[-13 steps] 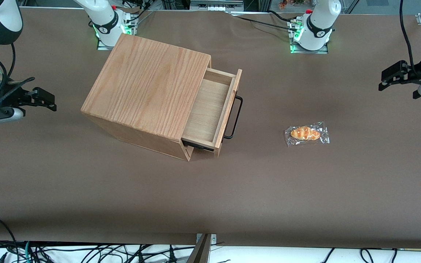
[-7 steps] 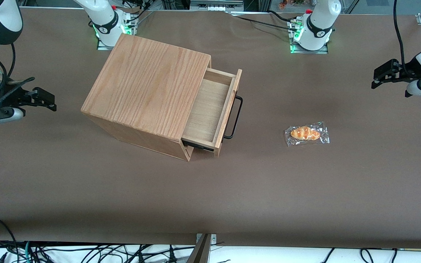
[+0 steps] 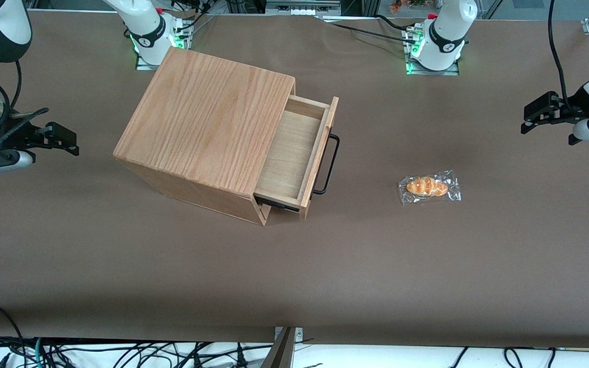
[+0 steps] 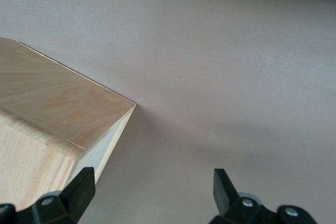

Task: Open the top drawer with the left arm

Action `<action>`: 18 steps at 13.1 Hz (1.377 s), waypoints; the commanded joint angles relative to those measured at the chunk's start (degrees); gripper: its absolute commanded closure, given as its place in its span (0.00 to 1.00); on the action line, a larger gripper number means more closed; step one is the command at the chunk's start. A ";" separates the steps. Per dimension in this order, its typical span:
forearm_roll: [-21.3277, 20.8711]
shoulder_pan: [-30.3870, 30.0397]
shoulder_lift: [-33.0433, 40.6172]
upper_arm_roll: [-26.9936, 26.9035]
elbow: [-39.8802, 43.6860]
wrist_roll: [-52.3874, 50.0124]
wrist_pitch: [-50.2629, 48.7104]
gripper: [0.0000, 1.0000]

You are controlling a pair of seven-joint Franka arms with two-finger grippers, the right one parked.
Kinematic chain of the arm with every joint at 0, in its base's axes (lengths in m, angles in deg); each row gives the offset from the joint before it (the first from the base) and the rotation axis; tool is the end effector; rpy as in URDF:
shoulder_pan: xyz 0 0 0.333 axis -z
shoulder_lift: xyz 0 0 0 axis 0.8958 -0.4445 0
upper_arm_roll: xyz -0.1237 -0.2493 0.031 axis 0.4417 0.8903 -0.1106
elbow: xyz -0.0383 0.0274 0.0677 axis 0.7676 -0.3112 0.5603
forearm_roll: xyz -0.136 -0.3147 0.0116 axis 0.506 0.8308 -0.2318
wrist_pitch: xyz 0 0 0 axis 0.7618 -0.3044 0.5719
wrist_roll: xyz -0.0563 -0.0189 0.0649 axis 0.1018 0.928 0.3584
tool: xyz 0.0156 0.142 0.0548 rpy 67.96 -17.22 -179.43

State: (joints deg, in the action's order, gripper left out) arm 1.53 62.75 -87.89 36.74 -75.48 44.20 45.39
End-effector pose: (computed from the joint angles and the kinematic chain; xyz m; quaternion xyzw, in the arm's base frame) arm 0.5195 -0.0153 0.5447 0.9944 -0.1049 -0.0045 0.0080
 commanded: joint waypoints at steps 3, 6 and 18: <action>-3.94 0.25 0.28 0.21 -0.59 -0.17 0.89 0.00; -3.24 0.25 0.28 0.29 -0.59 -0.26 0.89 0.00; 1.14 -0.81 -1.65 0.38 0.20 -0.35 0.98 0.00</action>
State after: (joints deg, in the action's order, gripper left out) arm 0.13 62.63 -89.63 36.87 -75.54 44.19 45.96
